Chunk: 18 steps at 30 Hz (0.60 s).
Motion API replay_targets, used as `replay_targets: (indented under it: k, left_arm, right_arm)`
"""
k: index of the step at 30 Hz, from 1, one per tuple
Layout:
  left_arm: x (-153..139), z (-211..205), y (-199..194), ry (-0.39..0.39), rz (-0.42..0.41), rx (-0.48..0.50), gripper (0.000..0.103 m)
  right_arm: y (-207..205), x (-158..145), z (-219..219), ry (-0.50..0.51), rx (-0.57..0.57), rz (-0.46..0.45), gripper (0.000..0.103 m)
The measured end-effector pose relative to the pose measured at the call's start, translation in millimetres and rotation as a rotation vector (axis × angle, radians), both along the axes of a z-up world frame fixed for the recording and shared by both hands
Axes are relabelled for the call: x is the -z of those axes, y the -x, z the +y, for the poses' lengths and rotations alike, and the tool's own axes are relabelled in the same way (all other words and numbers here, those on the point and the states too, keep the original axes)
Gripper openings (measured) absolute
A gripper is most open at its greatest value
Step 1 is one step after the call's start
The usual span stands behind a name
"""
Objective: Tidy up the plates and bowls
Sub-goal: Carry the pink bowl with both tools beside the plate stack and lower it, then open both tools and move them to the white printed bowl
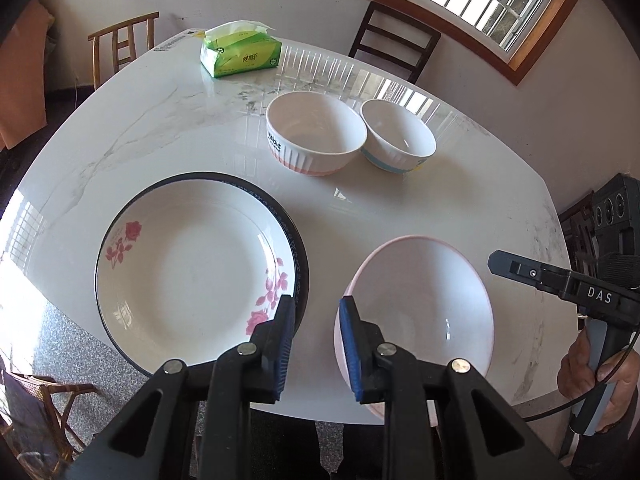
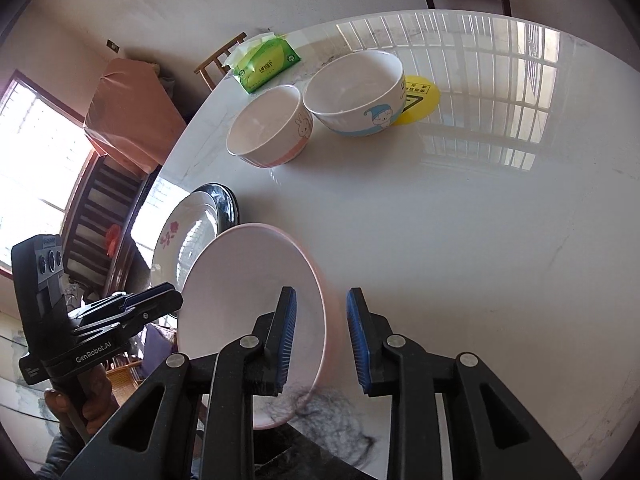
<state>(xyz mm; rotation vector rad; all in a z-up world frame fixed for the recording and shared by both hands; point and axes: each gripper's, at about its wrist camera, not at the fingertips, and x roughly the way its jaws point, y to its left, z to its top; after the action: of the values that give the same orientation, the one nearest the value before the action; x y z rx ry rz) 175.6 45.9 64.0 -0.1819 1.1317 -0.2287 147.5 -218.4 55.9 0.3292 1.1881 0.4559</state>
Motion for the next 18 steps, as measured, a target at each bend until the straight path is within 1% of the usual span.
replay_targets:
  k: [5, 7, 11, 14, 18]
  left_arm:
    - [-5, 11, -20, 0.032, 0.006, -0.011, 0.024]
    - [-9, 12, -31, 0.040, 0.006, -0.008, 0.024]
    - [-13, 17, -55, 0.062, -0.003, -0.004, 0.024]
    - [-15, 22, -78, 0.080, 0.001, 0.000, 0.024]
    - [-14, 30, -108, 0.111, -0.003, -0.007, 0.024]
  right_arm:
    - [-19, -10, 13, -0.072, -0.003, 0.017, 0.026]
    - [-28, -10, 20, -0.084, -0.002, 0.030, 0.026]
    - [-48, -9, 33, -0.115, 0.011, 0.063, 0.026]
    - [-65, -9, 42, -0.118, 0.033, 0.077, 0.026]
    - [-86, 1, 51, -0.132, 0.073, 0.130, 0.026]
